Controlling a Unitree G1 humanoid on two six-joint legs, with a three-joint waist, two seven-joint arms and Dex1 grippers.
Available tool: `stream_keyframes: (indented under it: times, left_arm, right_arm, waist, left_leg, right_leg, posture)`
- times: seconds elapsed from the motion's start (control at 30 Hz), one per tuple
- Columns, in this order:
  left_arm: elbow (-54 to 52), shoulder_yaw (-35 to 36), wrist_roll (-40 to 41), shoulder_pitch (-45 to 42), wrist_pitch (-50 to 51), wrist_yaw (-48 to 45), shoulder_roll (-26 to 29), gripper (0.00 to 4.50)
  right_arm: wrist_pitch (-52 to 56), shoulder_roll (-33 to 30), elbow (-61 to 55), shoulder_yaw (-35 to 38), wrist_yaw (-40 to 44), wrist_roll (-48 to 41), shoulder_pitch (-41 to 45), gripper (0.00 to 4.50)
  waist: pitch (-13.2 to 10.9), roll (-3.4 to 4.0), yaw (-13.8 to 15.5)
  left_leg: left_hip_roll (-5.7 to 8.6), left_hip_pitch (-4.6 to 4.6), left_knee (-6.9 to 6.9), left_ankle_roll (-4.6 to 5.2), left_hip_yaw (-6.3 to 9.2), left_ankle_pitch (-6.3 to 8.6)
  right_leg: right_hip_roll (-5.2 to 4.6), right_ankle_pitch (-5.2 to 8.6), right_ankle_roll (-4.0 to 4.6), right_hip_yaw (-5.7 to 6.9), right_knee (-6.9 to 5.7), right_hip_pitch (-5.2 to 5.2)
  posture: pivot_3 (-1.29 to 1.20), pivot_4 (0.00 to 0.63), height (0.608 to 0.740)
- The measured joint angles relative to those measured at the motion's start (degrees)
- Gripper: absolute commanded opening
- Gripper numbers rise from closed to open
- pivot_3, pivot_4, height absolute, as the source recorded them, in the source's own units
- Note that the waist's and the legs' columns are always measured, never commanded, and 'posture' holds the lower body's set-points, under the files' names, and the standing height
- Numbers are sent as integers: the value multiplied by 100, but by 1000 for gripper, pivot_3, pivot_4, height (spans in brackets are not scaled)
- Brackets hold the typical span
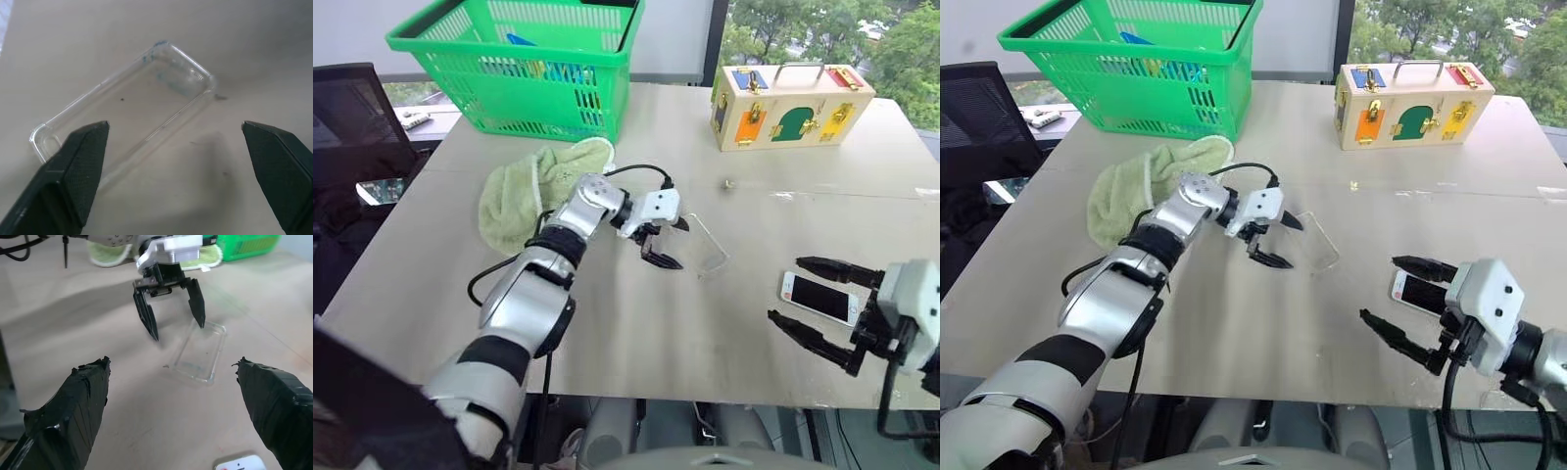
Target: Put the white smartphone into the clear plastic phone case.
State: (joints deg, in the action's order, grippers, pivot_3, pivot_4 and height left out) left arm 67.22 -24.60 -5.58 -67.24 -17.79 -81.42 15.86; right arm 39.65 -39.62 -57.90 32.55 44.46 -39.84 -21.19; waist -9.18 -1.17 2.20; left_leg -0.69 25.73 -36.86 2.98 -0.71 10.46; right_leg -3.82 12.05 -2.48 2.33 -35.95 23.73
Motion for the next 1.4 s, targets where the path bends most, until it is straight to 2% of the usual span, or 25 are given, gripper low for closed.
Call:
stream_keyframes:
  times: [0.07,0.27,0.33,0.5,0.63,0.8,1.0,1.1,1.13,1.2,1.3,1.4]
  left_arm:
    - [345,-92,-335,-119,-250,137,-69,3570]
    - [618,29,-626,-292,-249,335,-210,783]
    - [650,160,-621,-289,-84,282,-198,36]
    - [494,471,-489,-143,450,-125,-75,36]
    - [-132,683,-306,268,1031,-448,258,36]
    - [-2284,881,171,1334,2399,-814,730,36]
    - [-4475,887,515,2214,3848,-665,1118,36]
    - [-4891,893,623,2268,4045,-361,1077,36]
    - [-4895,893,686,2212,3988,-331,1059,573]
    - [-4796,888,741,2067,3839,-325,1007,1309]
    - [-3996,830,703,1636,3178,-213,833,2606]
    - [-3259,692,556,1381,2628,-223,726,2606]
  right_arm:
    - [-139,9,-46,-12,-263,-23,-263,4500]
    - [-763,-105,-56,-346,-925,-49,-905,4500]
    - [-943,-200,-55,-524,-1160,-50,-1064,4500]
    - [-1243,-585,-57,-979,-1666,-40,-1364,4500]
    - [-1470,-815,-57,-1179,-1890,-1,-1489,4500]
    - [-1606,-979,-56,-1321,-1972,-11,-1237,4500]
    - [-1326,-1116,21,-1261,-1734,-225,-656,4500]
    - [-1226,-1139,161,-1203,-1571,-245,-397,4500]
    - [-1203,-1161,207,-1199,-1481,-254,-310,4500]
    - [-1160,-1192,285,-1177,-1362,-263,-238,4500]
    - [-863,-1350,641,-1132,-1238,-504,288,4500]
    - [-545,-1510,1020,-1141,-1189,-765,787,4500]
  waist:
    - [0,0,-2]
    - [1,0,1]
    - [1,0,-11]
    - [1,0,-35]
    - [1,1,-72]
    - [1,1,-116]
    - [1,1,-121]
    - [1,1,-76]
    - [1,2,-66]
    - [1,1,-48]
    - [1,1,-24]
    - [1,1,-21]
  left_leg:
    - [0,-1,0,1,-2,1]
    - [-3,-3,-12,2,4,1]
    - [-3,-3,-13,5,2,3]
    - [-3,-2,-16,7,0,5]
    - [-3,-2,-18,8,-1,5]
    - [-4,-1,-27,10,1,6]
    - [-4,-2,-33,10,3,6]
    - [-2,-3,-35,10,5,6]
    - [-1,-2,-35,10,4,6]
    - [0,-2,-36,10,3,6]
    - [3,-4,-41,12,-7,6]
    - [4,-4,-42,15,-12,8]
  right_leg:
    - [0,-1,0,-3,0,0]
    - [-6,-2,-3,-2,-1,-4]
    - [-7,-3,-4,-3,-1,-4]
    - [-6,-4,-5,-6,-4,-3]
    - [-7,-5,-4,-9,-7,-3]
    - [-14,-14,12,-11,-8,-4]
    - [-20,-10,5,-12,-14,-6]
    - [-18,-5,-4,-10,-15,-6]
    - [-17,-5,-4,-10,-15,-6]
    - [-16,-5,-4,-10,-16,-6]
    - [-15,-8,-8,-17,-18,-6]
    - [-15,-13,-6,-23,-20,-4]
  posture:
    - [0,150,740]
    - [0,150,740]
    - [0,150,740]
    - [0,150,740]
    - [0,150,740]
    - [0,150,740]
    - [0,150,740]
    - [0,150,740]
    - [0,150,740]
    - [0,150,740]
    - [0,150,740]
    - [0,150,740]
